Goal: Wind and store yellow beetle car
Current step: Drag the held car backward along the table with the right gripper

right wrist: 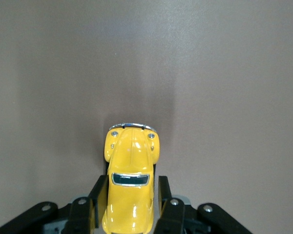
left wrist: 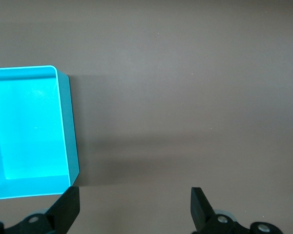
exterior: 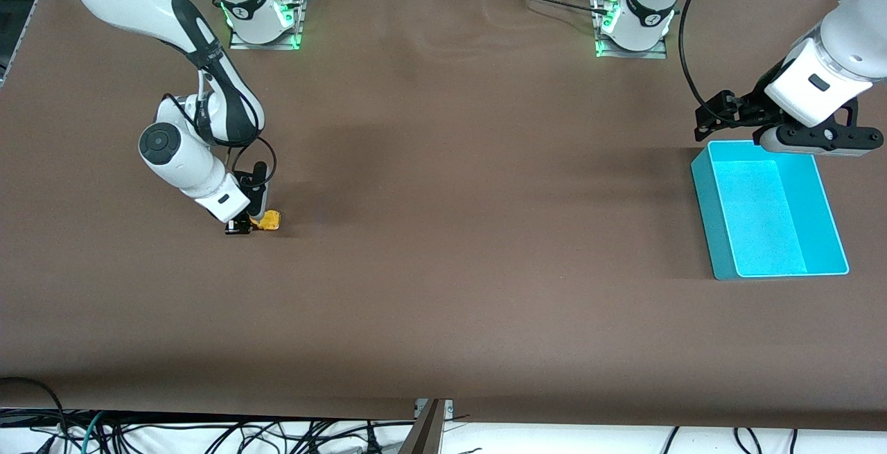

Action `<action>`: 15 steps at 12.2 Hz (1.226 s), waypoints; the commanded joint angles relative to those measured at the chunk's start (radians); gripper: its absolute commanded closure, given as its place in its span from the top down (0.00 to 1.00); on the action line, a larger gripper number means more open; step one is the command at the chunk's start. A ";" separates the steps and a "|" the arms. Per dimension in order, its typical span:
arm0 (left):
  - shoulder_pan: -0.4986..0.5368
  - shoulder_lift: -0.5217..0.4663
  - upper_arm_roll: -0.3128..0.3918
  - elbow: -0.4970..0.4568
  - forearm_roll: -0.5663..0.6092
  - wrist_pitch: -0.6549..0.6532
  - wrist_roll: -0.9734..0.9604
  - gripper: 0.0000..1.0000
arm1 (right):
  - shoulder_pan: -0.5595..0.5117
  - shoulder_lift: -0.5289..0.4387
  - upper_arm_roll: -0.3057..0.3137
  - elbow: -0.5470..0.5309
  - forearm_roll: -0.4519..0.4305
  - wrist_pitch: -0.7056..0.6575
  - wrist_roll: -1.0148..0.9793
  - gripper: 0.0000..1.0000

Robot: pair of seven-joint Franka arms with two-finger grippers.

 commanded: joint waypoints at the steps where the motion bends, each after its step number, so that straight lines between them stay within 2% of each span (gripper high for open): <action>1: 0.002 0.017 -0.001 0.030 0.000 -0.005 0.021 1.00 | -0.008 -0.020 0.001 -0.024 -0.004 0.003 -0.019 0.32; 3: 0.002 0.019 0.001 0.030 0.000 -0.005 0.021 1.00 | -0.011 -0.017 0.000 -0.024 0.002 -0.008 -0.017 0.27; 10: 0.002 0.022 -0.001 0.028 -0.001 0.010 0.010 1.00 | -0.074 -0.007 -0.006 -0.024 0.007 -0.008 -0.020 0.27; 15: 0.001 0.024 -0.002 0.028 -0.001 0.012 0.008 1.00 | -0.136 -0.001 -0.005 -0.024 0.007 -0.008 -0.095 0.27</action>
